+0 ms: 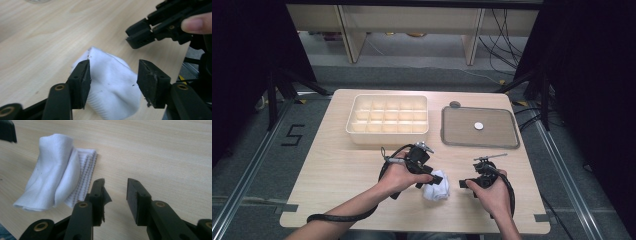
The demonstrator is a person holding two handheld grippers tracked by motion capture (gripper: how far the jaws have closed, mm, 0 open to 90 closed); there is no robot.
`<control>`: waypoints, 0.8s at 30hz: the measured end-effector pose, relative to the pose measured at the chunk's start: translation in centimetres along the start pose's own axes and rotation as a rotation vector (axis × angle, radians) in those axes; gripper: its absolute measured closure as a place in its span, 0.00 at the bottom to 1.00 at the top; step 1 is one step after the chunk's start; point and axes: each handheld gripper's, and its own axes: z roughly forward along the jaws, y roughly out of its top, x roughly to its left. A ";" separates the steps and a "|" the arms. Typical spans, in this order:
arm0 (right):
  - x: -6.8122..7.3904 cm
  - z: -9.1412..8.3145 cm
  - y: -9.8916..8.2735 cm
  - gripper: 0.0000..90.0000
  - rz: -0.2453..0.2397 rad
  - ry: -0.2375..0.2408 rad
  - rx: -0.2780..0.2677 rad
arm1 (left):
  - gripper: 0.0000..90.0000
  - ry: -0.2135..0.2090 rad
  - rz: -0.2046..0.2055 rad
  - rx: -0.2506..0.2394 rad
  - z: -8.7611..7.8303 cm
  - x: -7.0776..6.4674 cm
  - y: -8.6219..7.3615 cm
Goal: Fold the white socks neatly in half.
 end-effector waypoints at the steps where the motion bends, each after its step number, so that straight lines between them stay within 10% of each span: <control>1: 0.0 0.0 0.0 0.74 0.001 -0.002 -0.002 | 0.46 0.001 -0.001 0.000 0.0 0.3 0.0; 12: -0.3 -0.1 -0.3 0.72 0.010 0.004 -0.011 | 0.38 0.028 -0.093 0.076 1.5 3.5 -1.1; 24: 0.1 0.0 -0.3 0.72 0.008 0.008 -0.023 | 0.34 -0.031 -0.184 0.110 2.8 3.1 -1.5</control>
